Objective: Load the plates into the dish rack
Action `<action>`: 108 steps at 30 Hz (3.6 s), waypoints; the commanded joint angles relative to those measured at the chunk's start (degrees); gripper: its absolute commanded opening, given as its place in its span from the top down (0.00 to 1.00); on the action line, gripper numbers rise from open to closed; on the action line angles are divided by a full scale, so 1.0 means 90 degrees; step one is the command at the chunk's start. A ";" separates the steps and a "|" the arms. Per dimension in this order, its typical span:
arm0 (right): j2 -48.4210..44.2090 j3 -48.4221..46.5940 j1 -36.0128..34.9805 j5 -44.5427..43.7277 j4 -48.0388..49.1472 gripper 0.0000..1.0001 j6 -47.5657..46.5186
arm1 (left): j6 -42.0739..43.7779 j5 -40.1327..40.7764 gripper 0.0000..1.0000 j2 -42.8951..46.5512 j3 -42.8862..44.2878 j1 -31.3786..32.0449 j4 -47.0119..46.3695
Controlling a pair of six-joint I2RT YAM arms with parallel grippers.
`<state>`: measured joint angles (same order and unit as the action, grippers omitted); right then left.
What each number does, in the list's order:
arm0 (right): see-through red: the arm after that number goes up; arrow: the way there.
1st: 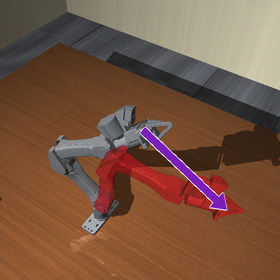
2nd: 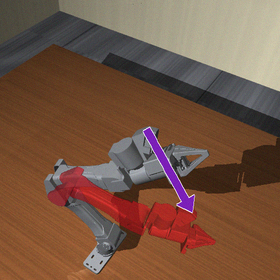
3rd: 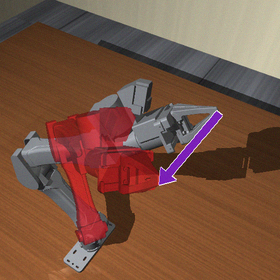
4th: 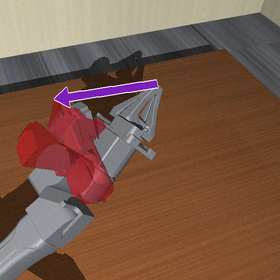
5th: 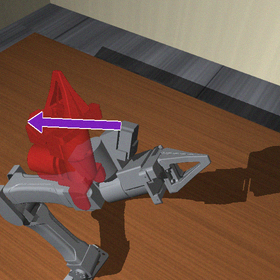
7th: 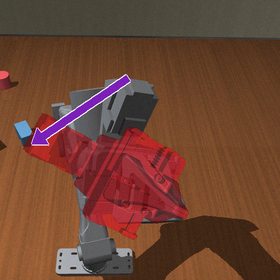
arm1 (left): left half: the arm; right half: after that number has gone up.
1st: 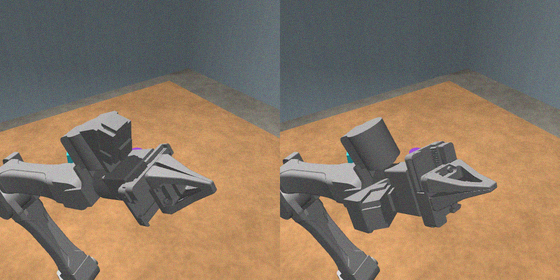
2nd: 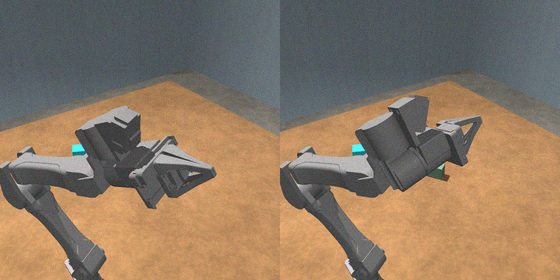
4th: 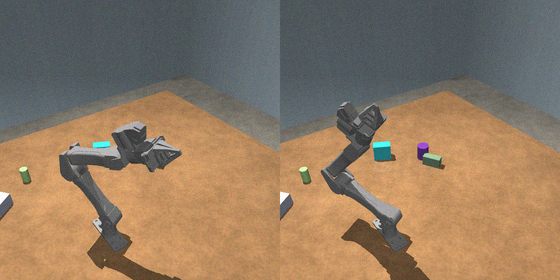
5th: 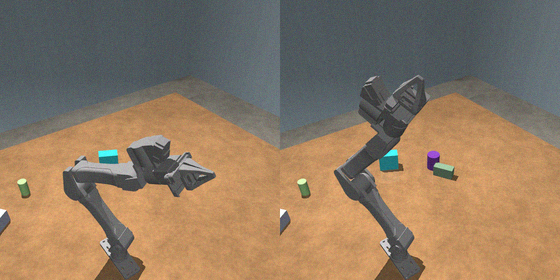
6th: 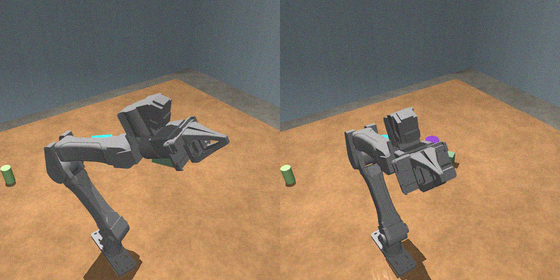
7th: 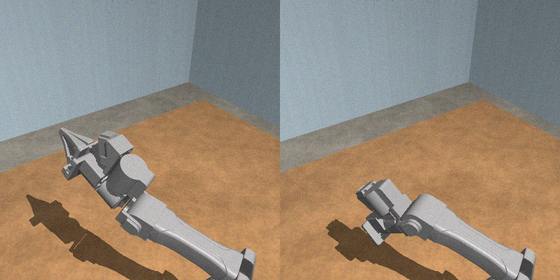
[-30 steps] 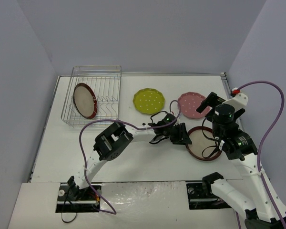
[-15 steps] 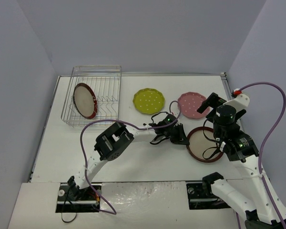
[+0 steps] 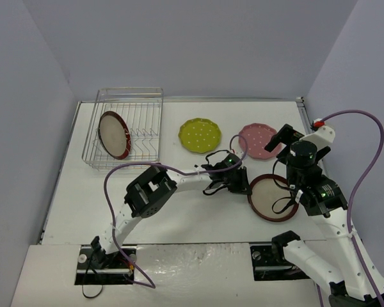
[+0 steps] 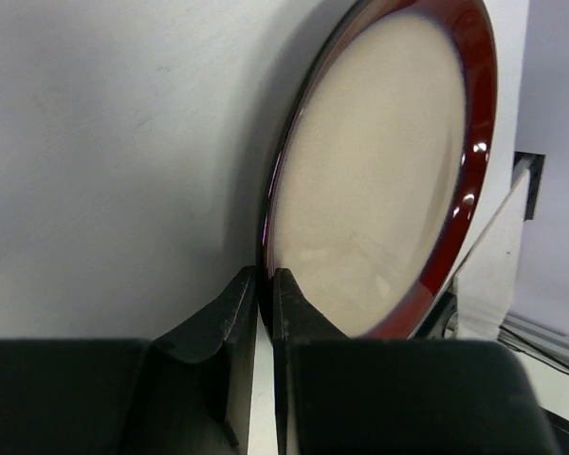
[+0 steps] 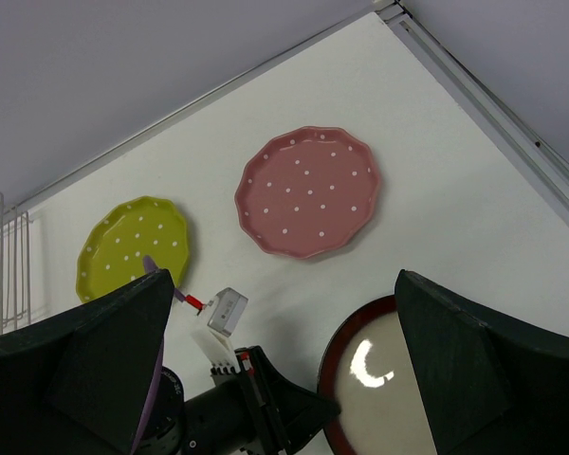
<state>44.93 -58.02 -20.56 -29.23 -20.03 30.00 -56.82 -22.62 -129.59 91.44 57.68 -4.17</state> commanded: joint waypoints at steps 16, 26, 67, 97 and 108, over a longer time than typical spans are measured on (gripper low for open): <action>0.0096 -0.0048 0.0035 -0.0151 0.0321 0.00 0.0055 | 0.1587 0.1458 1.00 0.1776 0.0160 -0.0003 0.1508; 0.0086 -0.0003 0.0033 -0.0122 0.0321 0.00 0.0085 | 0.1847 0.1913 1.00 0.2316 0.0069 -0.0136 0.1934; 0.0273 0.0254 0.0029 0.0045 0.0567 0.00 0.0203 | 0.3162 0.2701 1.00 0.3610 0.0974 -0.1176 0.3698; 0.0438 0.0373 0.0028 0.0211 0.0772 0.00 0.0192 | 0.3590 0.2532 1.00 0.3952 0.2930 -0.3606 0.5104; 0.0506 0.0478 0.0027 0.0355 0.0888 0.00 0.0203 | 0.3705 0.2637 1.00 0.4154 0.3170 -0.4681 0.5412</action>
<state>48.70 -53.74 -20.56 -26.11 -16.44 31.48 -23.20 1.24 -99.54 114.31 17.78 50.16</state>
